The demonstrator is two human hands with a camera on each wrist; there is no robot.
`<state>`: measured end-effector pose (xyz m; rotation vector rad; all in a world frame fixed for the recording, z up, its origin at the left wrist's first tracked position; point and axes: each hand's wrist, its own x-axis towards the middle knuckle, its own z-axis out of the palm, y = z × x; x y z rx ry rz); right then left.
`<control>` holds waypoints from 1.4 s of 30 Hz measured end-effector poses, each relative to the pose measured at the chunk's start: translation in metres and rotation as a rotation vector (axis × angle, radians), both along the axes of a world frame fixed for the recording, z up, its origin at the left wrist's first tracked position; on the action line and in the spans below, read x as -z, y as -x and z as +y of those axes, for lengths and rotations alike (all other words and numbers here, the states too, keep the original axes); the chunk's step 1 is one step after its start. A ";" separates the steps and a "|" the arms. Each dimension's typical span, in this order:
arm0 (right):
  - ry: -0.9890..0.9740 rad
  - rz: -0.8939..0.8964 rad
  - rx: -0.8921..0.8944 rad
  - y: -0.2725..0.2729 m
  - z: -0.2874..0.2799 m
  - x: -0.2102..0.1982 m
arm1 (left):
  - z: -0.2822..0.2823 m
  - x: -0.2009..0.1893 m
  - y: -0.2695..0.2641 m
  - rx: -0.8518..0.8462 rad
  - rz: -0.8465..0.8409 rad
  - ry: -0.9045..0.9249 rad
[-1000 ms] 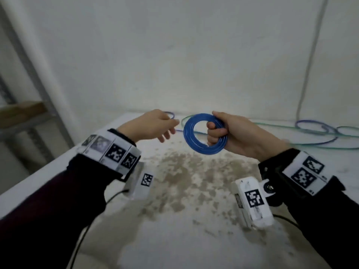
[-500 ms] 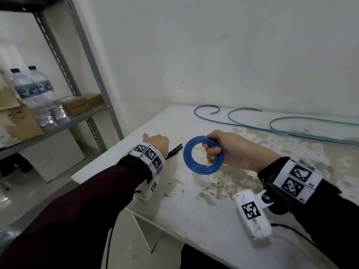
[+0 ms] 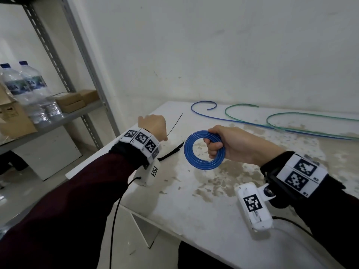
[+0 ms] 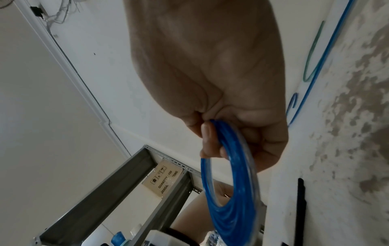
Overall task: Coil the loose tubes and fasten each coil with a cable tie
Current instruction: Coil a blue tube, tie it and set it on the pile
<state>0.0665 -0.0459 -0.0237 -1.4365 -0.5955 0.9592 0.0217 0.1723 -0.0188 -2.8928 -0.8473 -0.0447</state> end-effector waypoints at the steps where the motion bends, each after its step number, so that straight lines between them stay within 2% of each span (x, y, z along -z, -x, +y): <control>1: -0.010 -0.015 -0.006 -0.002 -0.003 -0.003 | -0.002 -0.006 0.000 0.020 -0.067 0.010; 6: -0.101 -0.186 -0.056 -0.015 -0.032 -0.033 | -0.028 -0.037 -0.009 0.193 -0.351 0.158; 9: -0.176 -0.380 -0.082 -0.024 -0.066 -0.054 | -0.061 -0.049 -0.020 0.268 -0.417 0.100; 11: -0.212 -0.448 -0.037 -0.032 -0.089 -0.067 | -0.083 -0.049 -0.029 0.340 -0.497 0.087; 13: -0.227 -0.500 0.042 -0.044 -0.111 -0.074 | -0.103 -0.047 -0.043 0.444 -0.630 0.210; 15: -0.217 -0.545 0.114 -0.058 -0.132 -0.079 | -0.123 -0.046 -0.057 0.526 -0.777 0.408; 18: -0.196 -0.573 0.175 -0.073 -0.158 -0.083 | -0.152 -0.052 -0.073 0.544 -0.975 0.723; 20: -0.197 -0.591 0.170 -0.079 -0.171 -0.084 | -0.169 -0.054 -0.085 0.548 -1.035 0.832; 24: -0.200 -0.622 0.136 -0.084 -0.188 -0.085 | -0.196 -0.058 -0.105 0.553 -1.083 1.077; 29: -0.066 -0.733 0.114 -0.092 -0.197 -0.079 | -0.229 -0.063 -0.111 0.630 -1.103 1.292; 33: 0.056 -0.788 0.071 -0.095 -0.194 -0.076 | -0.236 -0.070 -0.103 0.703 -1.095 1.363; 36: 0.018 -0.822 0.122 -0.096 -0.188 -0.076 | -0.231 -0.077 -0.094 0.717 -1.058 1.404; 39: -0.025 -0.861 0.161 -0.093 -0.182 -0.076 | -0.233 -0.078 -0.090 0.745 -0.910 1.366; 42: -0.016 -0.930 0.183 -0.094 -0.176 -0.075 | -0.233 -0.077 -0.091 0.774 -0.882 1.303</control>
